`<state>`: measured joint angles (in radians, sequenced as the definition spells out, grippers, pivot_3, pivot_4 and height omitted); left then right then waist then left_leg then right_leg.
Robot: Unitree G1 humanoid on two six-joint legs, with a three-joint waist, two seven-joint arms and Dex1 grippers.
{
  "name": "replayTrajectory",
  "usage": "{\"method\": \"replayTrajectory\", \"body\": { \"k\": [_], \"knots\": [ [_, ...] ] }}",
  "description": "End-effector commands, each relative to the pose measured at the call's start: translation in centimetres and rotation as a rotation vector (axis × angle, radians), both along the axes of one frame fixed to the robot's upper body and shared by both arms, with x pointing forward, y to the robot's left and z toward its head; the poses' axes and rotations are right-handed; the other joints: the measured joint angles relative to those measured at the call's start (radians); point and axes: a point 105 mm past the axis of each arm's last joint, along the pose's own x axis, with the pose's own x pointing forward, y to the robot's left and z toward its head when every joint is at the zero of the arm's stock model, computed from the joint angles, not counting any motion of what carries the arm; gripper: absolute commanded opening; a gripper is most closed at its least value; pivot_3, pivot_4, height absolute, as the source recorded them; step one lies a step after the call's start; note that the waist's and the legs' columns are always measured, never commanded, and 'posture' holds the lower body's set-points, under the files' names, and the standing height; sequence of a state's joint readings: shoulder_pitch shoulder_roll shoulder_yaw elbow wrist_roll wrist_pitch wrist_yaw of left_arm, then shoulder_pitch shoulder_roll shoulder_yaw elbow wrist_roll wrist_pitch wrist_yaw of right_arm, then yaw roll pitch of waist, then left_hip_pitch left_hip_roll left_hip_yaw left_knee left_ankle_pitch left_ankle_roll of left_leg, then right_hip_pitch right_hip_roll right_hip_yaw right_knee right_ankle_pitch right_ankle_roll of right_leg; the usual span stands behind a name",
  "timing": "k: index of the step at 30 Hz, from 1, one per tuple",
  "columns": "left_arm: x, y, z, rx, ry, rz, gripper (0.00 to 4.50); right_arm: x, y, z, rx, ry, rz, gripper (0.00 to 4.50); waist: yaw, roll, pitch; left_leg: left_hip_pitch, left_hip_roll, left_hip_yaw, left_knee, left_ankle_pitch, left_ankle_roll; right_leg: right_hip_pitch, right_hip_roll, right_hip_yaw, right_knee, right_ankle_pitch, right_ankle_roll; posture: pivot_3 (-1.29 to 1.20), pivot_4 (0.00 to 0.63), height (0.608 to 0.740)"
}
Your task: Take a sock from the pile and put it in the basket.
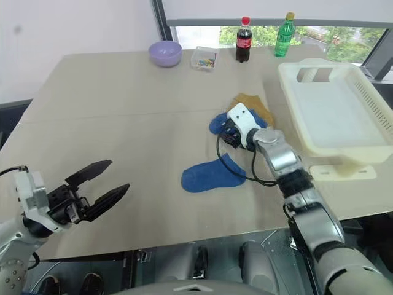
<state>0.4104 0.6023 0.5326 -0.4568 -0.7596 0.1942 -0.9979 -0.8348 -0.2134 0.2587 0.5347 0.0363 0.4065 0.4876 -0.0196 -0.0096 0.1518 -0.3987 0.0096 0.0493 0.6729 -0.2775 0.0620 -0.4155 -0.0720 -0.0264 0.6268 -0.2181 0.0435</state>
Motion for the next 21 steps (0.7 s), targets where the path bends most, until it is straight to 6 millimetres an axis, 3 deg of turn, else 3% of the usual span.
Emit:
{"method": "replayTrajectory", "body": {
  "k": [1,3,5,9,11,12,17,21],
  "knots": [
    [-0.6,0.0,0.5,0.023,-0.038,0.020,4.50,0.6,0.7,0.7,0.004,-0.037,0.012,3.63,-0.002,0.000,0.000,0.000,0.000,0.000,0.000,0.000,0.000,0.000,0.000,0.000,0.000,0.000,0.000,0.00,0.150,0.740],
    [-0.7,0.1,0.4,0.021,-0.039,0.036,4.50,0.7,1.0,0.7,-0.006,-0.055,0.026,3.63,-0.003,0.000,0.000,0.000,0.000,0.000,0.000,0.000,0.000,0.000,0.000,0.000,0.000,0.000,0.000,0.00,0.150,0.740],
    [-0.8,0.1,0.4,0.021,-0.041,0.042,4.50,0.8,1.1,0.5,-0.005,-0.059,0.028,3.11,-0.005,0.000,0.000,0.001,0.000,-0.001,0.000,0.000,0.000,0.000,0.000,0.000,0.001,0.000,0.000,0.00,0.150,0.740],
    [-0.9,0.1,0.4,0.020,-0.044,0.048,4.50,0.7,1.7,0.9,-0.025,-0.107,0.063,1.45,-0.013,0.000,0.000,0.001,0.000,-0.001,0.000,0.001,-0.001,0.000,0.000,-0.001,0.002,0.000,-0.001,0.00,0.150,0.740],
    [-0.9,0.1,0.4,0.019,-0.043,0.049,4.50,0.7,1.8,0.9,-0.026,-0.114,0.068,0.33,-0.019,0.000,0.000,0.001,0.001,-0.001,0.000,0.001,-0.002,0.000,-0.001,0.000,0.003,0.000,-0.001,0.00,0.150,0.740],
    [-0.9,0.0,0.3,0.018,-0.042,0.049,4.50,0.7,1.9,0.9,-0.027,-0.114,0.069,0.04,-0.021,0.000,0.000,0.001,0.001,-0.001,0.000,0.001,-0.002,0.000,-0.001,0.000,0.003,0.000,-0.001,0.00,0.150,0.740],
    [-0.9,-0.1,0.3,0.016,-0.042,0.046,4.50,0.1,2.7,1.6,-0.026,-0.145,0.124,0.04,-0.023,0.001,0.000,0.001,0.001,-0.001,-0.002,0.001,-0.002,-0.002,-0.001,0.000,0.003,0.000,-0.001,0.00,0.150,0.740],
    [-0.7,0.0,0.3,0.020,-0.040,0.040,4.50,-1.9,5.0,2.2,0.020,-0.071,0.236,0.04,-0.023,0.001,0.001,0.001,0.001,-0.001,-0.003,0.001,-0.002,-0.002,-0.006,0.000,0.003,0.000,-0.001,0.00,0.150,0.740]
  ]
}}
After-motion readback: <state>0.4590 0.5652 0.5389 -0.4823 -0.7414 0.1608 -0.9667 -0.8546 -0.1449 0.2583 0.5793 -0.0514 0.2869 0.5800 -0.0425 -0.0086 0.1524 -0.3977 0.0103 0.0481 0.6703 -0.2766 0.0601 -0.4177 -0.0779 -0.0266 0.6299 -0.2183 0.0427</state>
